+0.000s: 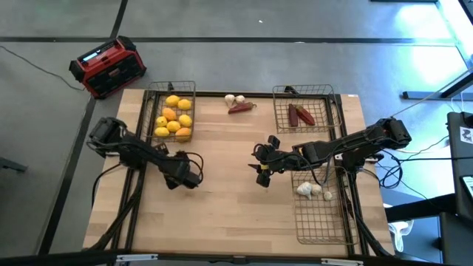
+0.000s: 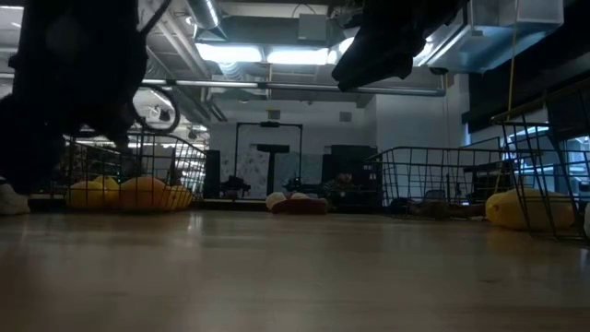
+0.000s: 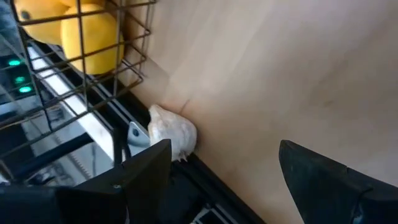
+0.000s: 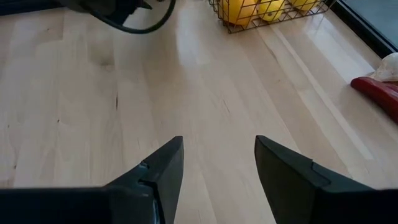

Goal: Sort produce into baskets
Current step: Put the white garlic into the bottom wire basket

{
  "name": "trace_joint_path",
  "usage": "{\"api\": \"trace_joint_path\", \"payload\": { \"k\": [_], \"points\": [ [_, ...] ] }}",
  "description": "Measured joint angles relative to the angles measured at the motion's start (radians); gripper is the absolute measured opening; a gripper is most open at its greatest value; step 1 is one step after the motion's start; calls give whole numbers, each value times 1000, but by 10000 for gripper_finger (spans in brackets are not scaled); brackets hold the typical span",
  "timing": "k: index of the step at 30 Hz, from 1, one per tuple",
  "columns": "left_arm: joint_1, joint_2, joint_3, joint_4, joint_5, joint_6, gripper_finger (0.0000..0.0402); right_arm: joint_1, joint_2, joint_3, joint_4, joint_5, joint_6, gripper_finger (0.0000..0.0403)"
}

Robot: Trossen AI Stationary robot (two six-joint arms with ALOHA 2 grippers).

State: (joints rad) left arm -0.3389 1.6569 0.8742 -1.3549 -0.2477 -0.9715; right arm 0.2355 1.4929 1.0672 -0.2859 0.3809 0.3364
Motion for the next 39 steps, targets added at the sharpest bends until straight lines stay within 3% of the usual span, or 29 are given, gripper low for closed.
{"api": "trace_joint_path", "payload": {
  "k": [9, 20, 31, 39],
  "points": [
    [-1, 36, -94, 26, -31, -56, 290, 0, 0, 0, -2, -27, 8, 193],
    [27, 34, -174, 134, -21, -80, 254, 0, 37, 0, 0, -26, 8, 193],
    [111, 35, -167, 140, 4, 24, 234, 0, 45, 0, 5, -41, 8, 193],
    [160, 37, -113, 90, 46, 144, 244, 0, 45, 0, 5, -44, 8, 193]
  ]
}}
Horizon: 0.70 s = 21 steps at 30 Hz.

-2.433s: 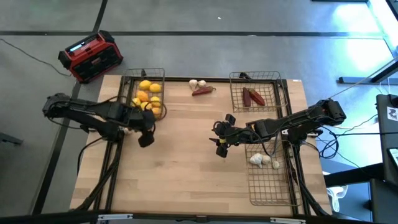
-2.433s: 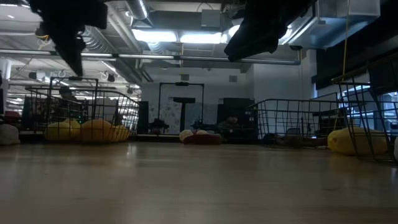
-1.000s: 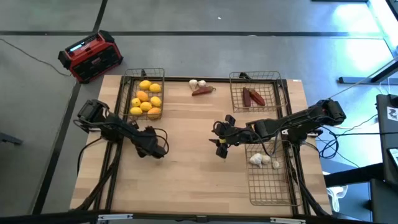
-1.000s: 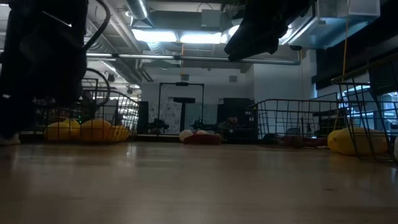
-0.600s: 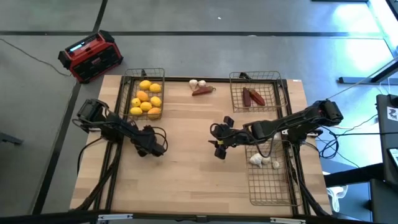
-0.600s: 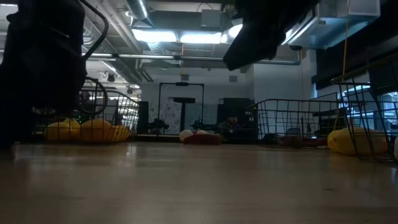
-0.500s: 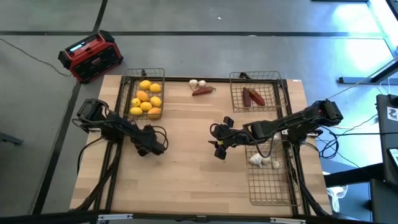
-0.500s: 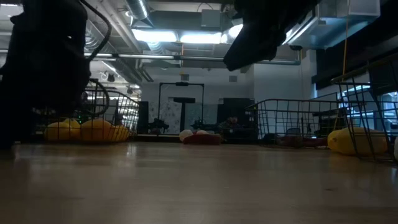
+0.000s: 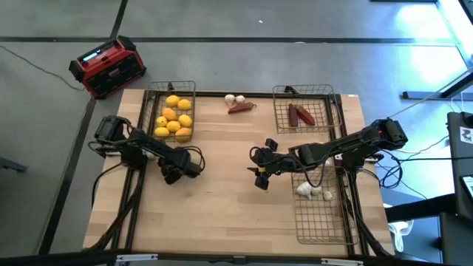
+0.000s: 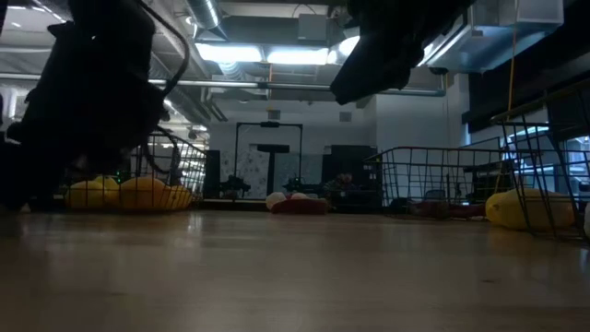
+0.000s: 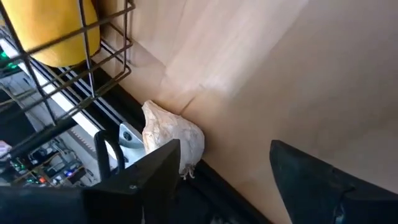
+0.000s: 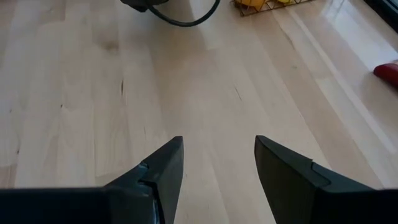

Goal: Sort produce into baskets
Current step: Put the white garlic into the bottom wire basket

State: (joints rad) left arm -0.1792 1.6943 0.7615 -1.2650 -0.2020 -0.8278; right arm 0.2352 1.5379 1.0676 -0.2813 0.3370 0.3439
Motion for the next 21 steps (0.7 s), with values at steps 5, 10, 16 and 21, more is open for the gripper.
{"api": "trace_joint_path", "payload": {
  "k": [5, 10, 16, 21],
  "points": [
    [27, 0, 38, -123, 0, 51, 252, 0, 0, 0, 0, 0, 0, 193],
    [45, 8, 25, -186, -2, 73, 253, 0, -1, 0, -5, -1, 0, 193],
    [51, 26, 28, -164, 3, 76, 253, 0, -1, 0, -8, -16, 0, 193],
    [50, 62, 28, -164, 2, 77, 253, 0, -1, 0, -8, -21, 0, 193]
  ]
}}
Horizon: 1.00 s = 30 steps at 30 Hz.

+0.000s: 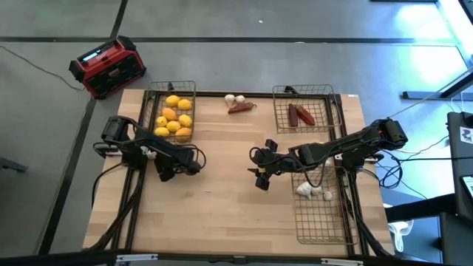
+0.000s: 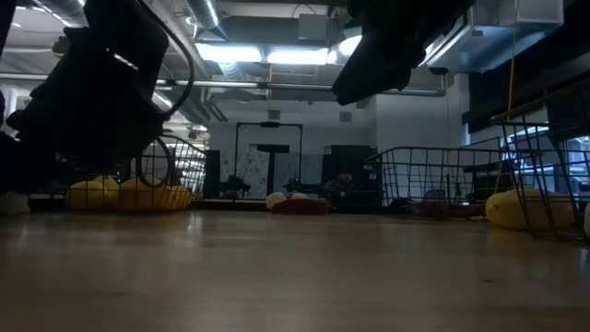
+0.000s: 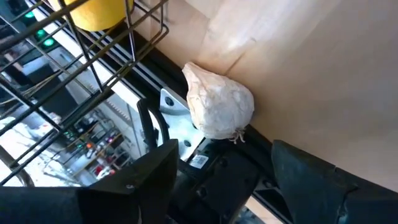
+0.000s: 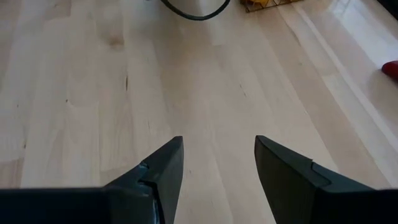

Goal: Sort produce into baskets
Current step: Put the white garlic into the bottom wire basket

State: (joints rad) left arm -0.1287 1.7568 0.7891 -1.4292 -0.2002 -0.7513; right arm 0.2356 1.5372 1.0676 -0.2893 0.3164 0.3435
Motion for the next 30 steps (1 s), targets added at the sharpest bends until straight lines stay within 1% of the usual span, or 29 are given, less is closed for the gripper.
{"api": "trace_joint_path", "payload": {
  "k": [8, 13, 19, 22, 25, 30],
  "points": [
    [25, 81, 0, 1, -21, 5, 253, 0, 0, 0, 0, 0, 0, 193],
    [59, 121, -1, 19, -21, 59, 253, 0, 0, 0, 0, -4, 0, 193],
    [98, 139, -1, 46, -22, 130, 253, 1, 0, 0, 0, -14, 0, 193],
    [119, 139, -22, 119, -6, 170, 253, 1, 0, 0, 1, -14, 0, 193],
    [131, 140, -41, 129, 15, 182, 253, 1, 0, 0, 1, -14, 0, 193],
    [134, 140, -47, 137, 14, 179, 253, 1, 0, 0, 1, -14, 0, 193]
  ]
}}
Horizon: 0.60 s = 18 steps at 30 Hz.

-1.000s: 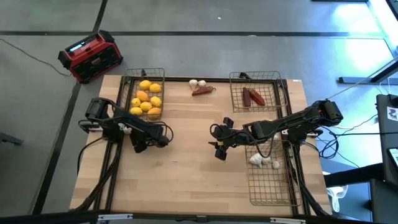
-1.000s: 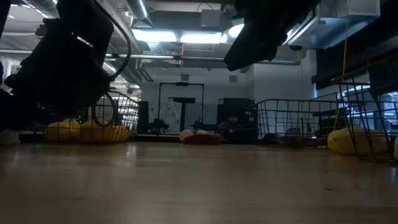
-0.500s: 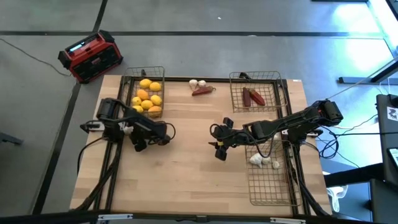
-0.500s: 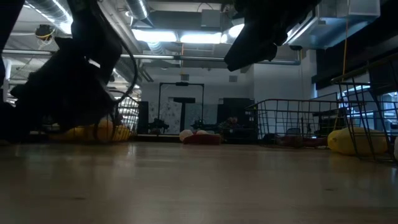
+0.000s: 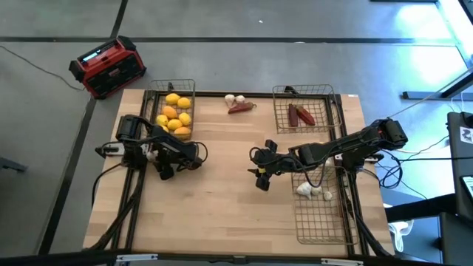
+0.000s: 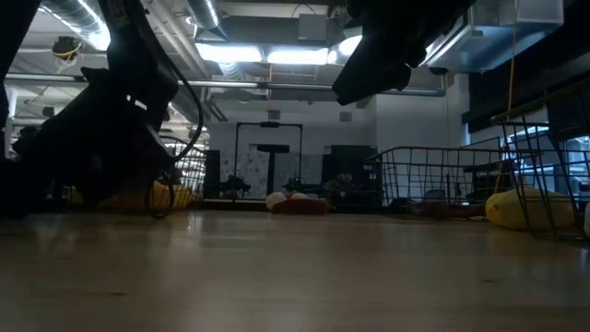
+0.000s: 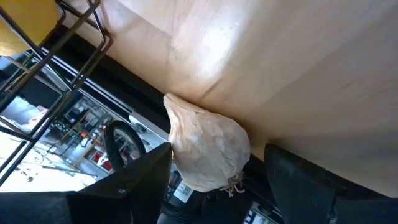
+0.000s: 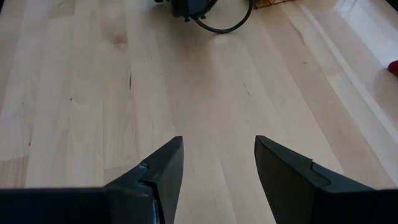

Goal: Sort produce into baskets
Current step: Put the white garlic into the bottom wire basket

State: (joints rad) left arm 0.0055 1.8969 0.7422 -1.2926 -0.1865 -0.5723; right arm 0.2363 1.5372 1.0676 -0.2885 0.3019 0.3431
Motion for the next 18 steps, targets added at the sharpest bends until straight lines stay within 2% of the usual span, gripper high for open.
{"api": "trace_joint_path", "payload": {
  "k": [5, 8, 14, 18],
  "points": [
    [-12, 0, -2, -5, 1, 21, 241, -1, 0, 0, 1, 1, 0, 193],
    [-22, 4, 0, 23, 15, 90, 209, -1, 0, 0, 2, 1, 0, 193],
    [-53, 3, -1, 12, 11, 92, 127, -1, 0, 0, 3, 0, 0, 193],
    [-86, 3, 2, 5, 13, 88, 102, -1, 0, 0, 3, 1, 0, 193]
  ]
}}
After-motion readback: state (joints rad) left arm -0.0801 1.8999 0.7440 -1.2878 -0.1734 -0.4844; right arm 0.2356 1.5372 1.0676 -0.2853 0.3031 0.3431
